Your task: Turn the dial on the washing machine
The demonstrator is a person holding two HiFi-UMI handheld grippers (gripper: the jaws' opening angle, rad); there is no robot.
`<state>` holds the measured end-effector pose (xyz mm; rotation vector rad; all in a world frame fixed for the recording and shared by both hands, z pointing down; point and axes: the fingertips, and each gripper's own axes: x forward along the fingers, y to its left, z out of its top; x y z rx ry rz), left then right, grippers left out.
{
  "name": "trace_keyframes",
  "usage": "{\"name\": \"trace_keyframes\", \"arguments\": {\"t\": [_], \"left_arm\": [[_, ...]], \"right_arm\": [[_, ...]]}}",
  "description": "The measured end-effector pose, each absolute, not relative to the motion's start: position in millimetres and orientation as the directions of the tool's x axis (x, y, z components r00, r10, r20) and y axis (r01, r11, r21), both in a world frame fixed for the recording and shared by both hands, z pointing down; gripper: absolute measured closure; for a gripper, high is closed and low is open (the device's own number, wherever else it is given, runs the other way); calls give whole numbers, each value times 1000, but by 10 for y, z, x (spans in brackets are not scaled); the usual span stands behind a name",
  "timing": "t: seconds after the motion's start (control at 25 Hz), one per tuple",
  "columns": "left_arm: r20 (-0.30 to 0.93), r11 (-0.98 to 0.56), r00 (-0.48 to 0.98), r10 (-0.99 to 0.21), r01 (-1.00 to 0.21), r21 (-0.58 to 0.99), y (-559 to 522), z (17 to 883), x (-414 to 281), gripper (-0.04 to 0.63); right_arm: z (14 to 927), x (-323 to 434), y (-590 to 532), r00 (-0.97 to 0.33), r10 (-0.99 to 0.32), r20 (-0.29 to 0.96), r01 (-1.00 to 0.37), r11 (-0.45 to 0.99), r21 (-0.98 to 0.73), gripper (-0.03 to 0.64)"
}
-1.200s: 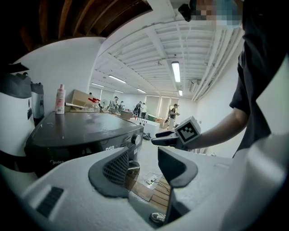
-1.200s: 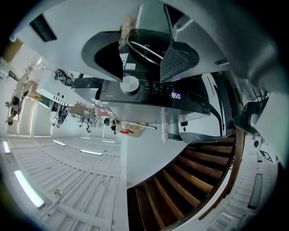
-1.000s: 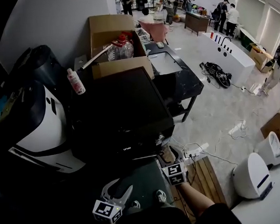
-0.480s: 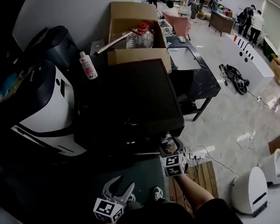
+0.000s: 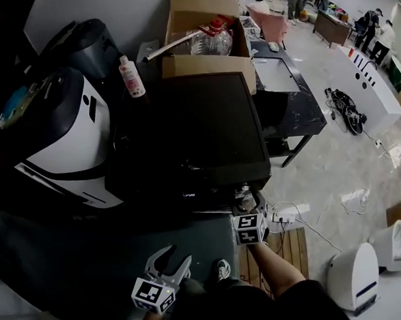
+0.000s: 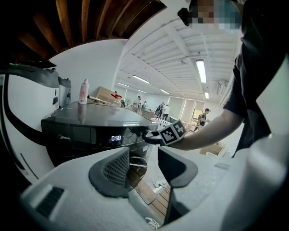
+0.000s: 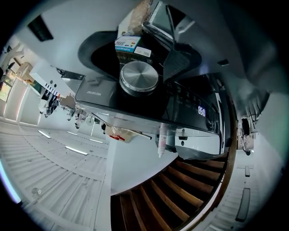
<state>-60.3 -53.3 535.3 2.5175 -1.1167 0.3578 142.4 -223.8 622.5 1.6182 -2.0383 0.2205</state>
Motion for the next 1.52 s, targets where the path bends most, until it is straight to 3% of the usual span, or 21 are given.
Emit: {"name": "trace_keyframes", "arguments": {"t": [0.4, 0.88, 1.2, 1.52], "left_arm": [[374, -634, 664, -647, -741, 220, -568, 5404, -488, 403], [380, -629, 666, -642, -741, 238, -519, 5432, -427, 403], [379, -624, 663, -645, -744, 238, -499, 5467, -393, 405], [375, -620, 663, -648, -745, 245, -524, 5451, -319, 405]], "right_arm": [[6238, 1462, -2280, -135, -869, 476, -963, 229, 144, 357], [6257, 1533, -2303, -251, -864, 437, -954, 144, -262, 344], [6298, 1572, -2313, -306, -856, 417, -908, 131, -397, 344], [6312, 1573, -2323, -402, -839, 367, -767, 89, -636, 344]]}}
